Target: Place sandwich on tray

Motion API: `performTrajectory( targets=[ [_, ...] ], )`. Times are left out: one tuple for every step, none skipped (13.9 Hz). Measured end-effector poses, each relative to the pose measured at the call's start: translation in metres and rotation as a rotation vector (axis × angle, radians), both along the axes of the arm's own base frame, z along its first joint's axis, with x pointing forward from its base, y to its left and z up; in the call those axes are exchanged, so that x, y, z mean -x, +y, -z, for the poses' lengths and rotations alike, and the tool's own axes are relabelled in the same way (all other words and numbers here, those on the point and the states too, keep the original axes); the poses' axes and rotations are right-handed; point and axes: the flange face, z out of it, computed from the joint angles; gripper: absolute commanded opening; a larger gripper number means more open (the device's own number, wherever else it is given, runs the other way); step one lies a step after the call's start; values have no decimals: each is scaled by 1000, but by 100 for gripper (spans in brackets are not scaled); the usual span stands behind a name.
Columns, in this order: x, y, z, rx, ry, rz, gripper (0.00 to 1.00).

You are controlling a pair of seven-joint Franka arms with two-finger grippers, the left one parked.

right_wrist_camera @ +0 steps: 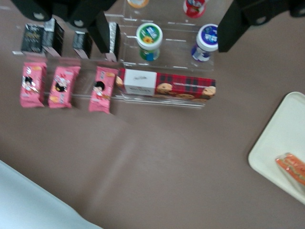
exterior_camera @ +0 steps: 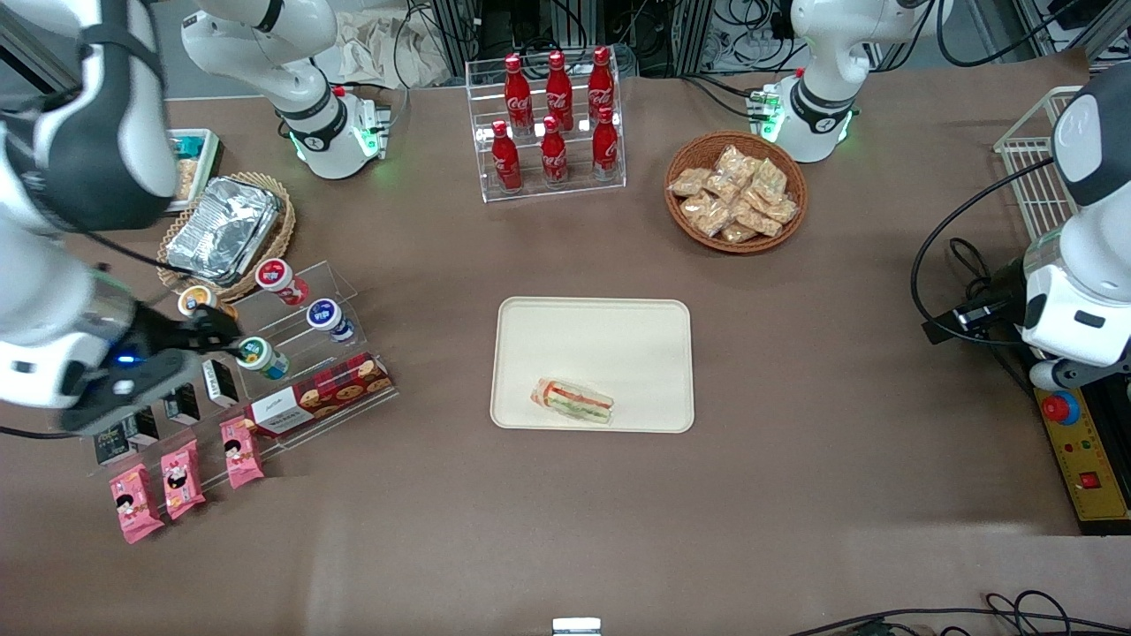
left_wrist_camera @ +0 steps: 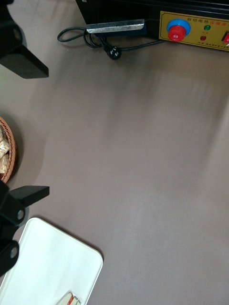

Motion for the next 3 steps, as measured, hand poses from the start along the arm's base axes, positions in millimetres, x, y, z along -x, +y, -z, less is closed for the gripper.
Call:
performTrajectory(
  targets=[
    [3, -22, -8, -3, -11, 36, 100],
    [6, -42, -16, -6, -20, 75, 100],
    [10, -60, -21, -9, -22, 111, 100]
  ],
)
